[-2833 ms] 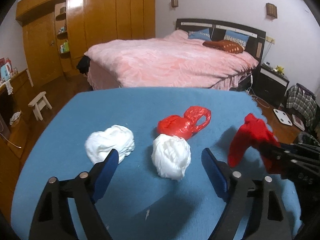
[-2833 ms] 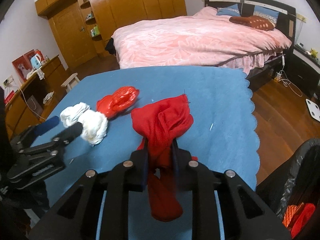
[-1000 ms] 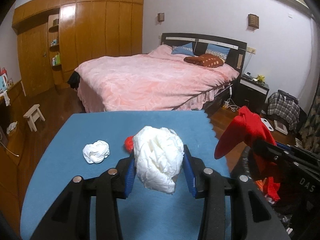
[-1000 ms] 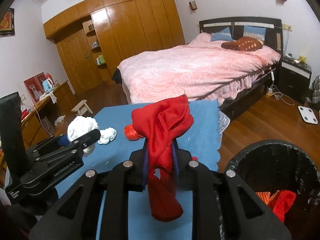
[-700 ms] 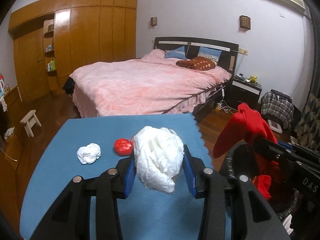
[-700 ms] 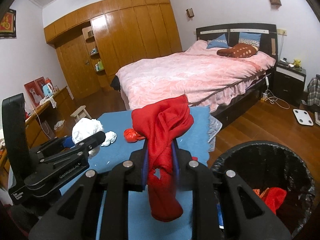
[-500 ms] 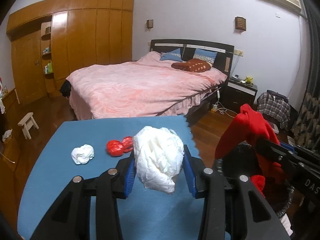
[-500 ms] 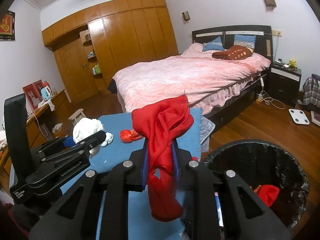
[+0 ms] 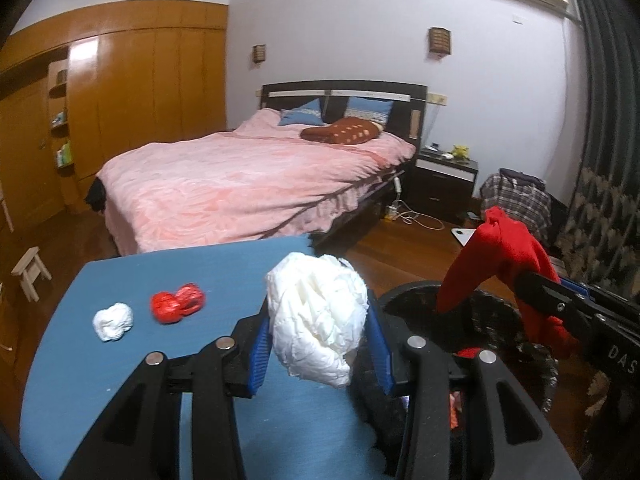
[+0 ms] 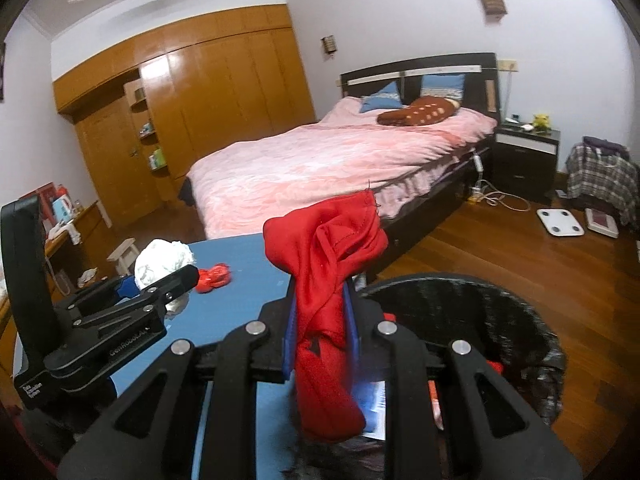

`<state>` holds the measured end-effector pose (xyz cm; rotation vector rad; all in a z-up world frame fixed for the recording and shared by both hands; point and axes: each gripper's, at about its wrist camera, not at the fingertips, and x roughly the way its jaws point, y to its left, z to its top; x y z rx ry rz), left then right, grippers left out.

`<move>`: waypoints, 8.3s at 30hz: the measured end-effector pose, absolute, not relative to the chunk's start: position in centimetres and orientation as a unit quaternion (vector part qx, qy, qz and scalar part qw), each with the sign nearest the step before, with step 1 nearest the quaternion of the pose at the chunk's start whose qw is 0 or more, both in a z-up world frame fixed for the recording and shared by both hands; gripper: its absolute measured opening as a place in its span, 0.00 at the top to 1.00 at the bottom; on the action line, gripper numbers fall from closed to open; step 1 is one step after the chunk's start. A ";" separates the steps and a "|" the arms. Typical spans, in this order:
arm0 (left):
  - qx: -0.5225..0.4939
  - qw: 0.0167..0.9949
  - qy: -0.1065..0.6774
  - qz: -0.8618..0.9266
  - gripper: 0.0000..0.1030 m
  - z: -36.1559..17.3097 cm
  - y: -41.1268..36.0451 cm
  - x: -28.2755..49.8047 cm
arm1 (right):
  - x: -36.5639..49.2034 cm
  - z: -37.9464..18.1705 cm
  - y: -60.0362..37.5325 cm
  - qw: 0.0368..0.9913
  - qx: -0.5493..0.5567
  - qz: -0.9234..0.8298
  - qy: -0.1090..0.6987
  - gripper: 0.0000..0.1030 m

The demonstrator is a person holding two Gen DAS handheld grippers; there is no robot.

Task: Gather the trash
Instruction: 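Carry tissue and glove over the bin and open both tools, then bring both tools back over the remaining tissue and red bags, then grasp the white tissue with the left tool while the right tool grasps the red bag, then carry the tissue and red bag over the bin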

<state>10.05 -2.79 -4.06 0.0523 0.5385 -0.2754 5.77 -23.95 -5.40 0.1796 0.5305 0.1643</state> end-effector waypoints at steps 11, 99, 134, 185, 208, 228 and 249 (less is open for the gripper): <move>0.051 0.942 0.266 -0.200 0.59 -5.5 -9.8 10.3 | 4.6 -7.5 -30.5 0.957 0.097 0.012 0.272 0.81; -0.007 0.941 0.325 0.089 0.07 -14.7 23.9 23.1 | 26.7 -15.8 -2.8 0.931 0.013 0.125 0.342 0.06; -0.023 0.915 0.394 0.081 0.55 -18.3 27.9 27.0 | 32.2 -18.9 4.2 0.911 0.005 0.169 0.375 0.06; -0.030 0.935 0.349 0.054 0.55 -12.4 23.0 22.1 | 26.7 -14.4 2.3 0.890 0.010 0.245 0.385 0.63; -0.005 0.952 0.305 -0.020 0.55 -5.9 12.0 13.9 | 15.2 -8.4 -9.9 0.916 0.033 0.204 0.343 0.63; 0.025 0.955 0.272 -0.116 0.55 -2.9 1.2 9.1 | 7.1 -5.0 -19.4 0.944 0.049 0.140 0.294 0.62; 0.057 0.938 0.265 -0.215 0.55 -4.0 -11.2 9.0 | 3.7 -7.2 -30.8 0.951 0.070 0.034 0.298 0.61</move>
